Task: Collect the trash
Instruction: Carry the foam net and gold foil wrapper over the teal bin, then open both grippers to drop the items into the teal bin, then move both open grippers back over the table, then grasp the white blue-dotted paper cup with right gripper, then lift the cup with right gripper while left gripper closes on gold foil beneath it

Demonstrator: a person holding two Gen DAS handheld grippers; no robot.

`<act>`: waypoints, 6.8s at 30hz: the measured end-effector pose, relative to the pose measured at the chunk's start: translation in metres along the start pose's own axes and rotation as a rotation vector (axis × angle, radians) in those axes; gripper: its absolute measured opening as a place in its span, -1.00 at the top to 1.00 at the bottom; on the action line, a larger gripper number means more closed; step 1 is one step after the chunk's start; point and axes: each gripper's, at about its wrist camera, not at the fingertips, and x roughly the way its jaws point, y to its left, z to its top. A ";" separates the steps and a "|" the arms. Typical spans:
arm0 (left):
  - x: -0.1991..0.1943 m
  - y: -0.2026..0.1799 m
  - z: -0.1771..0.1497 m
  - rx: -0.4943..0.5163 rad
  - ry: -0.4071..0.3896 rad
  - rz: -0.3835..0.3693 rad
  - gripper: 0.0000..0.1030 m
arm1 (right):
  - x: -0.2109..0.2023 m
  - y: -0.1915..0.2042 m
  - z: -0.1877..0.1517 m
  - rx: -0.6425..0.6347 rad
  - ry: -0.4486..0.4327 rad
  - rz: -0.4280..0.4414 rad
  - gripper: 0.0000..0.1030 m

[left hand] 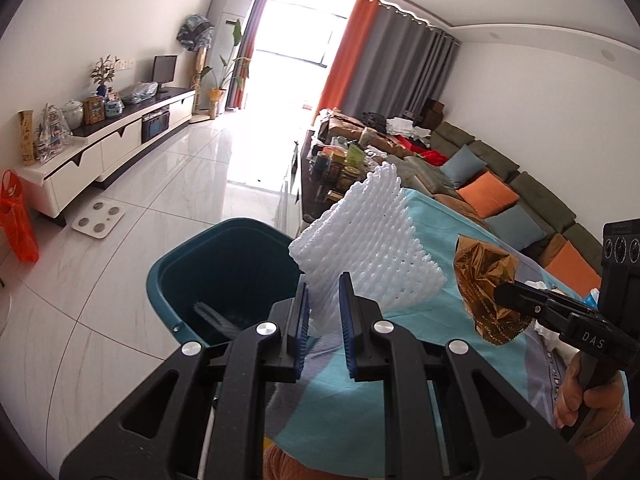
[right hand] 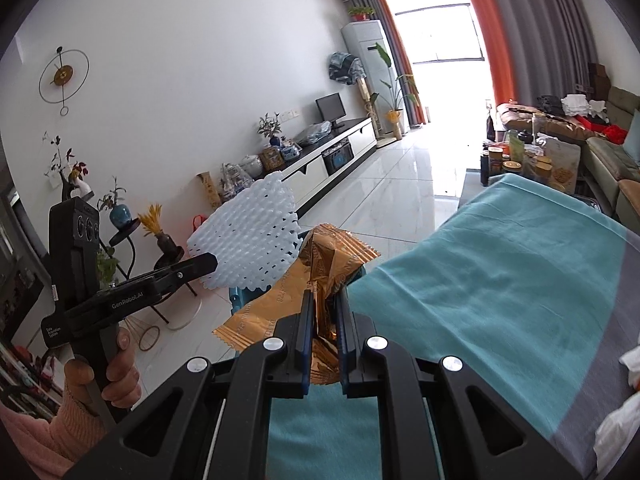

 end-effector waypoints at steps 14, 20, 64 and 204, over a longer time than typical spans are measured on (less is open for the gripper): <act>0.014 0.027 0.001 -0.052 0.027 0.079 0.71 | 0.044 0.016 0.019 -0.056 0.080 0.021 0.82; 0.025 0.039 0.000 -0.070 0.044 0.108 0.71 | 0.065 0.021 0.024 -0.063 0.118 0.019 0.82; 0.154 0.047 -0.008 -0.080 0.209 0.205 0.36 | 0.170 0.030 0.036 0.007 0.359 -0.036 0.55; 0.155 -0.370 -0.138 0.279 0.677 -0.911 -0.01 | -0.228 -0.200 -0.148 0.649 -0.407 0.021 0.61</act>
